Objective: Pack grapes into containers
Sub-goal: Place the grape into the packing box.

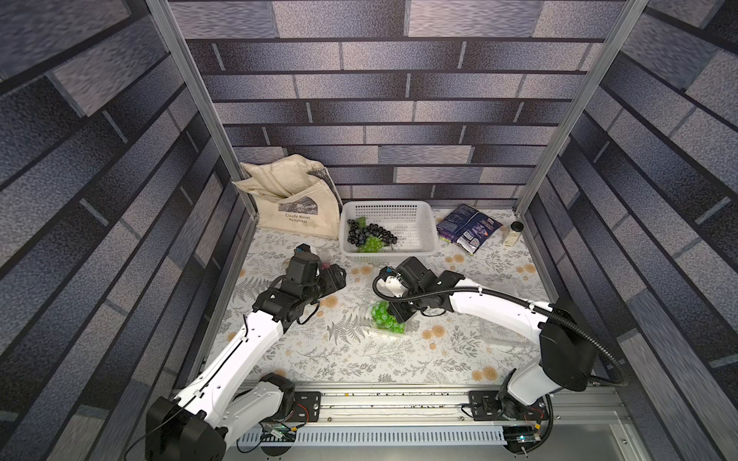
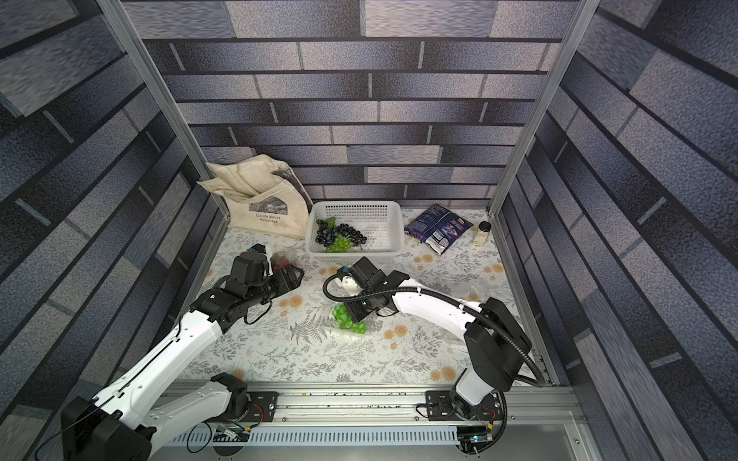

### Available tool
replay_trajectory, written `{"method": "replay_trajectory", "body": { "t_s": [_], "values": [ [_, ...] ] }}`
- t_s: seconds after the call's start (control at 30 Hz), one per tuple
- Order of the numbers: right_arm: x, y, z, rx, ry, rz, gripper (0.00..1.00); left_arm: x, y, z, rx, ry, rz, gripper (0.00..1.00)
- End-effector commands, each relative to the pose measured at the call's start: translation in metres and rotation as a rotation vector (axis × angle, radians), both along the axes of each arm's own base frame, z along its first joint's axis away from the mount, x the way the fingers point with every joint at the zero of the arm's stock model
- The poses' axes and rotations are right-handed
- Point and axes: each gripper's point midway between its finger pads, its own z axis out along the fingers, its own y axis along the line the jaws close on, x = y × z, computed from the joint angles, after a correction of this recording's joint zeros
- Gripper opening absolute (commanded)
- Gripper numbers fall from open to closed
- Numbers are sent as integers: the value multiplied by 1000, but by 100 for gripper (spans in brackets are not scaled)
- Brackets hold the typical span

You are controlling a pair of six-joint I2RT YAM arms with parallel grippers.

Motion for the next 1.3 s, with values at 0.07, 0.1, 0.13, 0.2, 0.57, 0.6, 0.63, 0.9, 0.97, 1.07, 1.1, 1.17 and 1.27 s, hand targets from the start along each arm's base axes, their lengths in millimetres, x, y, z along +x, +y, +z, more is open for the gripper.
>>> {"method": "replay_trajectory", "body": {
  "t_s": [0.07,0.1,0.13,0.2,0.57,0.6,0.63,0.9,0.97,1.07,1.1,1.17,1.27],
  "values": [
    [5,-1,4,-3,-48,-11,1,-4,4,-2,15,2,12,84],
    [6,-3,5,-8,-57,-14,1,-4,4,-2,15,1,11,84],
    [7,-3,7,-12,-65,-14,1,-4,4,-3,16,2,12,84],
    [11,-4,9,-23,-85,-16,1,-4,4,-3,15,3,13,84],
    [17,6,12,10,-107,-25,1,-4,5,-2,16,1,17,85],
    [16,9,12,16,-105,-20,2,-4,5,-2,15,1,17,85],
    [16,11,11,17,-102,-18,3,-4,5,-2,16,2,17,85],
    [1,37,-2,45,-59,19,25,-3,5,-3,17,4,15,85],
    [2,36,-4,34,-60,8,36,-4,4,-3,16,5,13,85],
    [4,30,3,31,-86,-9,41,-5,5,-2,17,5,13,85],
    [4,28,7,34,-95,-14,42,-5,5,-3,18,5,15,85],
    [3,24,15,38,-109,-20,44,-5,6,-3,20,4,14,85],
    [0,21,25,60,-111,-23,44,-5,6,-2,19,1,15,85]
  ]
}}
